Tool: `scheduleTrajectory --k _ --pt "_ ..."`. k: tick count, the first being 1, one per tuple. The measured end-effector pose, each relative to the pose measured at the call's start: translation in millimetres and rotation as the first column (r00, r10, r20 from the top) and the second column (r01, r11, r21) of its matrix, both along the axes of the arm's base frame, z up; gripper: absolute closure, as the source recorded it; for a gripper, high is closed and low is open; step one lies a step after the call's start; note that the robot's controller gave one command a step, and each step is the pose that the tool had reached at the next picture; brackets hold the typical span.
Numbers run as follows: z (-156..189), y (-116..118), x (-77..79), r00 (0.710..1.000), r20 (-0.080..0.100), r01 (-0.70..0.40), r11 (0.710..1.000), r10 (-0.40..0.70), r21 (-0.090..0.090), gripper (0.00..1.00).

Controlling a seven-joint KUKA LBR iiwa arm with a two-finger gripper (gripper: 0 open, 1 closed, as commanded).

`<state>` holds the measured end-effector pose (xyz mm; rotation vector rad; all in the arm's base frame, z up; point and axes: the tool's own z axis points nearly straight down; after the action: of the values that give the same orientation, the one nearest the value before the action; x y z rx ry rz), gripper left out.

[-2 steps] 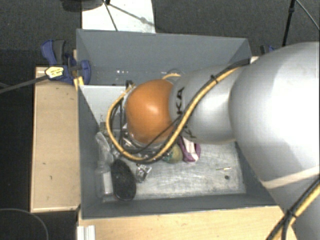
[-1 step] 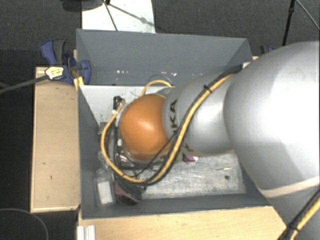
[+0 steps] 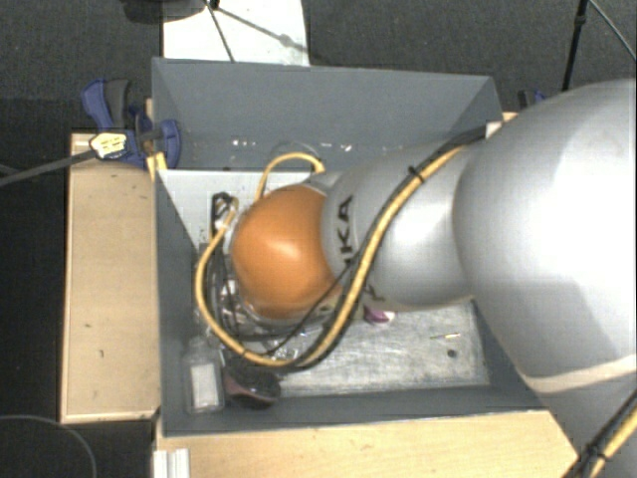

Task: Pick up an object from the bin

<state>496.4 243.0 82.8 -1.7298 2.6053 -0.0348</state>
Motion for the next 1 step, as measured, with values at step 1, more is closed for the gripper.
scheduleTrajectory --k 1 --pt "1.5 -1.3 -0.5 1.000 -0.006 -0.002 1.000 0.002 -0.007 1.00"
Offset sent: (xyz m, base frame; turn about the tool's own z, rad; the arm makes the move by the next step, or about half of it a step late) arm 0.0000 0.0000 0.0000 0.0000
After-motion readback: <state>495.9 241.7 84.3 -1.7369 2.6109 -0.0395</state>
